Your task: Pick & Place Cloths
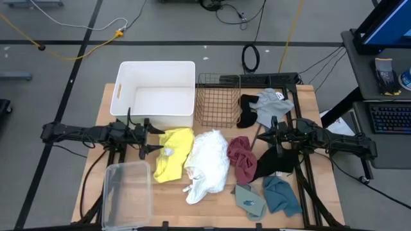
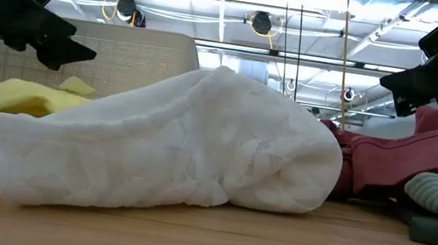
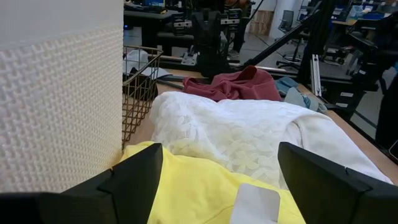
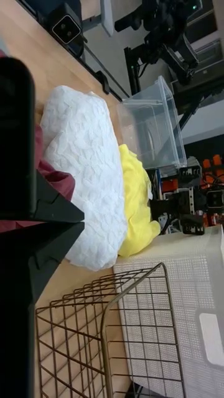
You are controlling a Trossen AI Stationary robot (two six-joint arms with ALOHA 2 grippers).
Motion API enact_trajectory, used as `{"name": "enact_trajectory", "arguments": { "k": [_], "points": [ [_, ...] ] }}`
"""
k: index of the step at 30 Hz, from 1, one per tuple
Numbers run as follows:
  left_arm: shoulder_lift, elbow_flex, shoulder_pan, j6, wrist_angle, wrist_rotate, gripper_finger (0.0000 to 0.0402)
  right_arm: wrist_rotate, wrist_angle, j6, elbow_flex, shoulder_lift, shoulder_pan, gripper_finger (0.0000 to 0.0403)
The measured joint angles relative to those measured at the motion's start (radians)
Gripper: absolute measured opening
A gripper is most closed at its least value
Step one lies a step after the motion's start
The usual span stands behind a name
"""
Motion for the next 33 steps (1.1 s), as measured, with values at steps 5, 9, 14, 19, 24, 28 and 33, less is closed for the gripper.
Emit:
{"name": "enact_trajectory", "arguments": {
  "k": [5, 9, 14, 19, 24, 28, 33],
  "points": [
    [0.000, 0.000, 0.000, 0.000, 0.000, 0.000, 0.0324, -0.007, 0.000, 0.095, 0.000, 0.000, 0.000, 0.0004],
    [0.000, 0.000, 0.000, 0.000, 0.000, 0.000, 0.0324, -0.007, 0.000, 0.287, 0.000, 0.000, 0.000, 0.0004],
    [0.000, 0.000, 0.000, 0.000, 0.000, 0.000, 0.0324, 0.007, 0.000, 0.451, 0.000, 0.000, 0.000, 0.0004],
    [0.000, 0.000, 0.000, 0.000, 0.000, 0.000, 0.0324, 0.061, 0.000, 0.543, 0.000, 0.000, 0.000, 0.0004],
    [0.000, 0.000, 0.000, 0.000, 0.000, 0.000, 0.0324, 0.076, -0.003, 0.554, 0.000, 0.000, 0.000, 0.0004],
    [0.000, 0.000, 0.000, 0.000, 0.000, 0.000, 0.0324, 0.076, -0.001, 0.573, 0.000, 0.000, 0.000, 0.0004],
    [0.000, 0.000, 0.000, 0.000, 0.000, -0.006, 0.0324, 0.076, 0.000, 0.604, 0.000, 0.000, 0.000, 0.0004]
  ]
}}
